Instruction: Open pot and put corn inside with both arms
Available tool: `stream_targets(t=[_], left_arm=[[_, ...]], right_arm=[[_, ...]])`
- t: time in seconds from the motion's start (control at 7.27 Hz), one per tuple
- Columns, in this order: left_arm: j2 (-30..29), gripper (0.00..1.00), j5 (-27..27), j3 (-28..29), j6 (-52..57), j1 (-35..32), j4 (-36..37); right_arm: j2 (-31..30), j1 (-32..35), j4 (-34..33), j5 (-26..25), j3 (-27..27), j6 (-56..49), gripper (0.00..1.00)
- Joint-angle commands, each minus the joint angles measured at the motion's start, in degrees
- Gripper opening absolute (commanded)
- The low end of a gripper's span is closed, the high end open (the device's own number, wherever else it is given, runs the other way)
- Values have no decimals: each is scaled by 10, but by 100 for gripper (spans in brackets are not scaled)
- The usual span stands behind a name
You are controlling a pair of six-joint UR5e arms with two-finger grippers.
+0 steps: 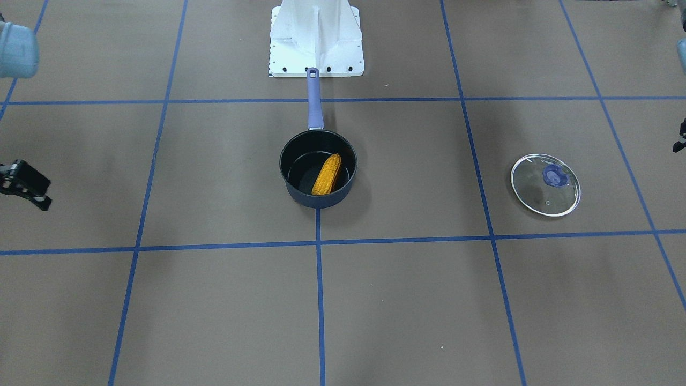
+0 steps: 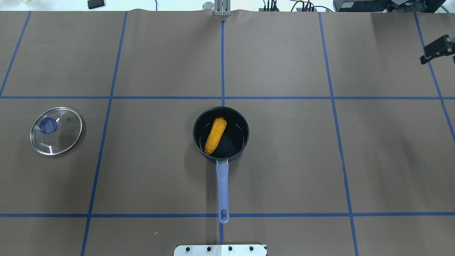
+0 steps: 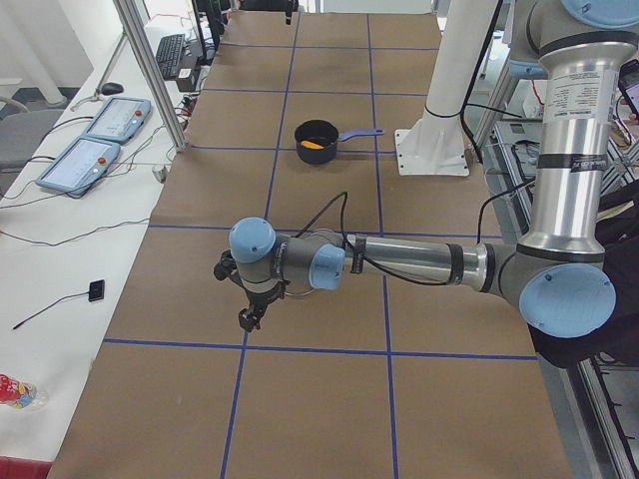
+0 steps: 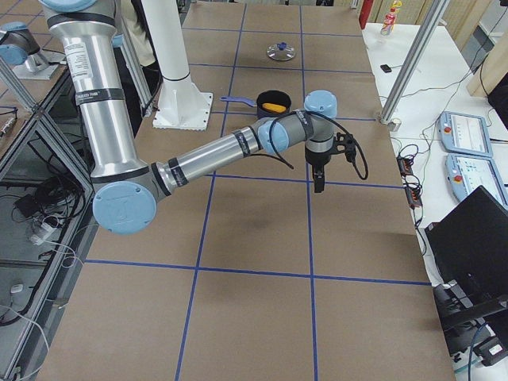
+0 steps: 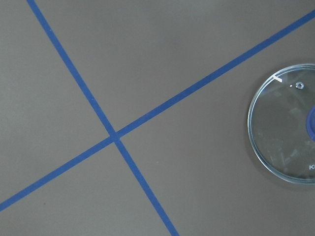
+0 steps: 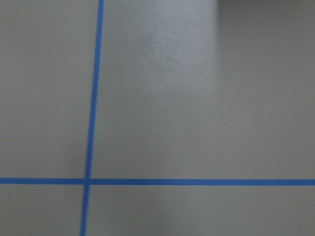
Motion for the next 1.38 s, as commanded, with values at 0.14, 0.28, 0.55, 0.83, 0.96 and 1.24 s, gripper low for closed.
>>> stream_targets(t=[0.14,0.28,0.55,0.83,0.96,1.24], left_arm=[[8,98,-1,0,1,-18,0],[8,98,-1,0,0,-20,1],[8,98,-1,-2,0,-20,1],[4,98,0,-2,0,-20,1],[4,98,0,-2,-1,-20,1],[7,98,-1,-4,-1,-20,1]], right_arm=[[-71,72,1,44,4,-88,100],[-84,88,1,48,4,-103,100],[-93,92,1,48,7,-105,100],[-98,92,1,46,6,-105,100],[-101,92,1,47,4,-105,100],[-100,92,1,46,3,-104,100]])
